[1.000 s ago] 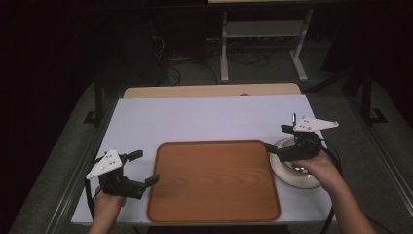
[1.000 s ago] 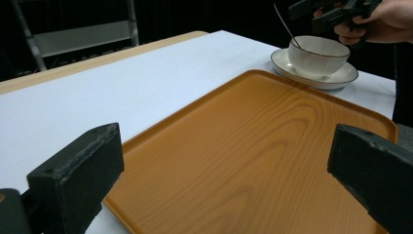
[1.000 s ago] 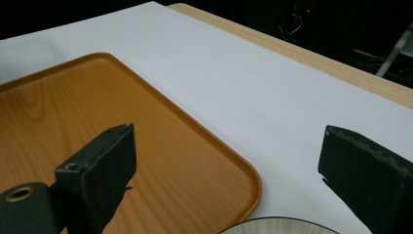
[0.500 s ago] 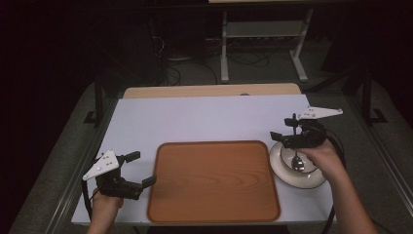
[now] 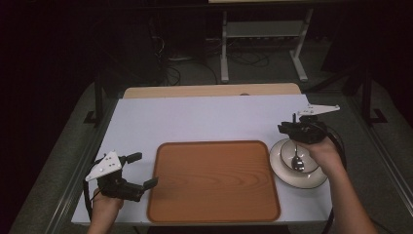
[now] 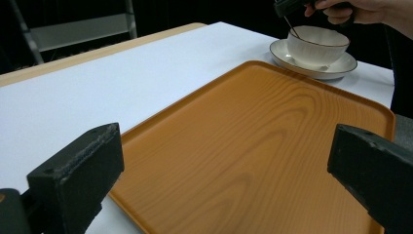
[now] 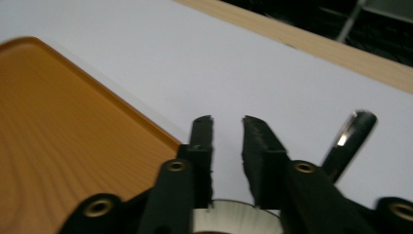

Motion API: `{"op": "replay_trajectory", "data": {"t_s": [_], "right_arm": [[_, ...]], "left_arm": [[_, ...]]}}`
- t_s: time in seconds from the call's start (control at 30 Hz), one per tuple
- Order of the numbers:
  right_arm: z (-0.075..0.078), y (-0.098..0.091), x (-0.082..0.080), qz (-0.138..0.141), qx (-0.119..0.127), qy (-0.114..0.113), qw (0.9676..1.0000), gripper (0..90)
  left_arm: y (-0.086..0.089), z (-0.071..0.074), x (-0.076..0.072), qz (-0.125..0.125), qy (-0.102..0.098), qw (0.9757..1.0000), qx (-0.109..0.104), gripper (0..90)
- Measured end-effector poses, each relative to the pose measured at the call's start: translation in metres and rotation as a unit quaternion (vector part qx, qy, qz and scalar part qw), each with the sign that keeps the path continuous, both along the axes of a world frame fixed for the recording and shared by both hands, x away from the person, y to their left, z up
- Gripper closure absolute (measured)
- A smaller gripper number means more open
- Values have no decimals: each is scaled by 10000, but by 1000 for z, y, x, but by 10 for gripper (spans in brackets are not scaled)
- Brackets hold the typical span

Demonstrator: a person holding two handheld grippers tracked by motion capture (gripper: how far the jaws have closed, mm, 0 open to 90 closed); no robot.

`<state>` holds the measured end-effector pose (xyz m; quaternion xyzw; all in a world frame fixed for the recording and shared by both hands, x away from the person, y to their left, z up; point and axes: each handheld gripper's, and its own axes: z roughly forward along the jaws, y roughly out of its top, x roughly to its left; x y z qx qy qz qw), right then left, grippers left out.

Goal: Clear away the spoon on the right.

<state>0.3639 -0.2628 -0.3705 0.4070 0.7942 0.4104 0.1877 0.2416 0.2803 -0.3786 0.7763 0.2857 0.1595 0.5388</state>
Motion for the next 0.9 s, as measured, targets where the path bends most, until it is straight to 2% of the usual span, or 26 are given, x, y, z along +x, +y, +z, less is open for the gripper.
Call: {"op": "replay_trajectory", "data": {"t_s": [0.03, 0.07, 0.17, 0.47, 0.9], "right_arm": [[0, 0, 0, 0, 0, 0, 10000, 775], [-2, -1, 1, -73, -57, 80, 9999, 829], [-4, -4, 3, -236, -132, 155, 9995, 889], [-9, -13, 5, -448, -168, 248, 9985, 892], [-9, -26, 3, -698, -221, 226, 9971, 892]], "left_arm": [[0, 0, 0, 0, 0, 10000, 0, 0], [-1, 0, 0, -5, 9, 10000, 15, 0], [-1, 0, 0, -3, 3, 10000, 21, 0], [1, 0, 0, 3, -6, 10000, 4, 0], [1, 0, 0, 13, 7, 10000, -5, 0]]}}
